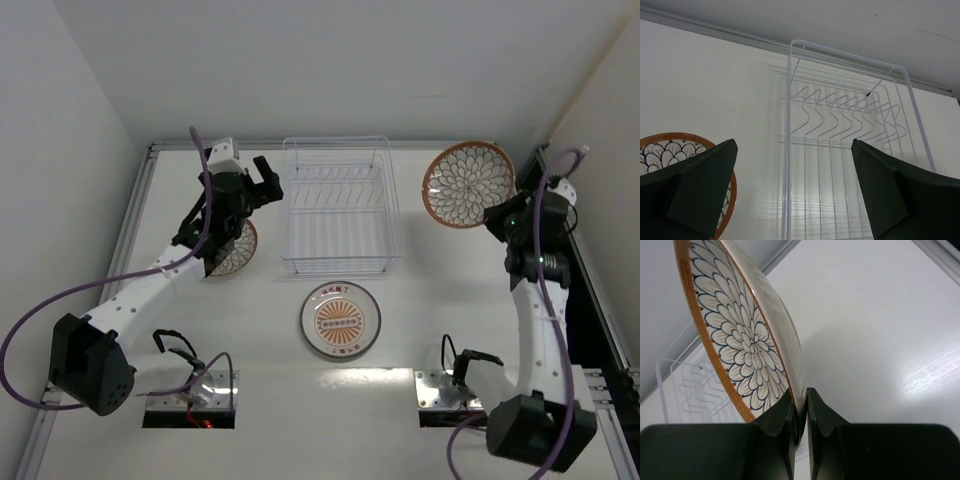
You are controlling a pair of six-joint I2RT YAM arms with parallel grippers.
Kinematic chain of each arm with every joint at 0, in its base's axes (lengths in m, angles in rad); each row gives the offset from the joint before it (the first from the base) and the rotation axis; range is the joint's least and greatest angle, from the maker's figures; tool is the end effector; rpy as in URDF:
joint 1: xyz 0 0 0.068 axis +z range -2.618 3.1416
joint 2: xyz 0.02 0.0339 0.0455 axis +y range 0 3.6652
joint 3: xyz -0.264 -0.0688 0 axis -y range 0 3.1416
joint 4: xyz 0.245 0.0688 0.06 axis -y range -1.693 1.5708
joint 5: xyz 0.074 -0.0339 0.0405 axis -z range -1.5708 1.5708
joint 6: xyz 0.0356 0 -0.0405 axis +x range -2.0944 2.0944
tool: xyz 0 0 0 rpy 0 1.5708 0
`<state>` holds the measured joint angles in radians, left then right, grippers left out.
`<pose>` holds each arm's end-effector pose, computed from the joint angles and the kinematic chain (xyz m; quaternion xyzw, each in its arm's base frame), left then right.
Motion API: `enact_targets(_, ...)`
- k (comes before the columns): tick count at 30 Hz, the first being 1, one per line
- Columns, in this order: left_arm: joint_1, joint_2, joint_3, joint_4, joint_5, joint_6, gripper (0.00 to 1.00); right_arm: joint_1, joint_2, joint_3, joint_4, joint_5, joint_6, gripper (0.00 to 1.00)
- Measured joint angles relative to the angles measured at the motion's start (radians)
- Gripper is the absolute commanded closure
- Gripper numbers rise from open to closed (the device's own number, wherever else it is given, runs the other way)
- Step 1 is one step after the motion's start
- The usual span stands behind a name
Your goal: Load the plates into the dish rack
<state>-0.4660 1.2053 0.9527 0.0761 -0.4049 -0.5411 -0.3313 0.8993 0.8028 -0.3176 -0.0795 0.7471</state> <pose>0.2591 -0.1146 0.3382 -0.1572 0.7456 -0.1685 0.6252 0.1954 -0.0642 0.3122 0.4110 0.7291 0.1453 0.5276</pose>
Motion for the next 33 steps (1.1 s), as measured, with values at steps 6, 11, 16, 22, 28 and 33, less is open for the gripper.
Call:
enact_targets(6, 0.0, 0.093, 0.123, -0.108, -0.025, 0.01, 0.01, 0.306, 0.241, 0.273, -0.089, 0.27, -0.086, 1.0)
enact_targets(11, 0.0, 0.114, 0.135, -0.145, 0.034, 0.064, 0.01, 0.541, 0.418, 0.436, -0.156, 0.505, -0.156, 1.0)
enact_targets(16, 0.0, 0.18, 0.178, -0.162, 0.189, 0.146, 0.01, 0.705, 0.618, 0.599, -0.216, 0.742, -0.219, 1.0)
enact_targets(22, 0.0, 0.18, 0.175, -0.167, 0.22, 0.178, 0.01, 0.763, 0.787, 0.732, -0.24, 0.902, -0.274, 1.0)
enact_targets(28, 0.0, 0.112, 0.12, -0.127, 0.222, 0.194, 0.01, 0.782, 0.91, 0.874, -0.251, 1.021, -0.301, 1.0)
enact_targets(33, 0.0, 0.101, 0.119, -0.108, 0.226, 0.196, 0.01, 0.803, 0.999, 0.978, -0.242, 1.07, -0.327, 1.0)
